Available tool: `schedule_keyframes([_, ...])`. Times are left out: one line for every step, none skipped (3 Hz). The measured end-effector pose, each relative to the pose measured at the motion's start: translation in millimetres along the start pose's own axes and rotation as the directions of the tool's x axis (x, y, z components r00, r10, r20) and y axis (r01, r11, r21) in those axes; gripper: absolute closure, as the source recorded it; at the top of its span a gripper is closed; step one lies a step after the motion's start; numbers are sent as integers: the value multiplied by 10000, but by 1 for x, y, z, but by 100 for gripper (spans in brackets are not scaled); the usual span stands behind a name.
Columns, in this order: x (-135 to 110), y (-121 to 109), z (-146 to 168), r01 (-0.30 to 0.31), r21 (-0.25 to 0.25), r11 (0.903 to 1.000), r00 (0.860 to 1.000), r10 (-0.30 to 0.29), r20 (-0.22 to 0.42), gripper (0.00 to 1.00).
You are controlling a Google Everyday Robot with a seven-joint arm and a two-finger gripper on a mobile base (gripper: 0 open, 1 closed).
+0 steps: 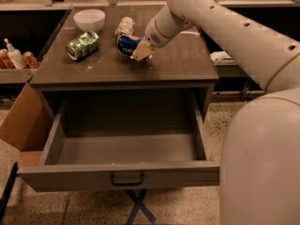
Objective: Pick pepsi can from top drawer and place on counter
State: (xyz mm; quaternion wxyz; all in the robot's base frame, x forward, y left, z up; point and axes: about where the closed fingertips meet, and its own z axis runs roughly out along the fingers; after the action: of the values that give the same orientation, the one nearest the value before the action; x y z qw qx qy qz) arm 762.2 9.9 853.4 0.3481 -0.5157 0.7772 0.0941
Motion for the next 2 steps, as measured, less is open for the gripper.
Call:
schedule_keyframes([2, 0, 4, -135, -73, 9999, 9999, 135, 11, 5])
schedule_keyframes([2, 0, 6, -177, -100, 9998, 9998, 177, 27, 0])
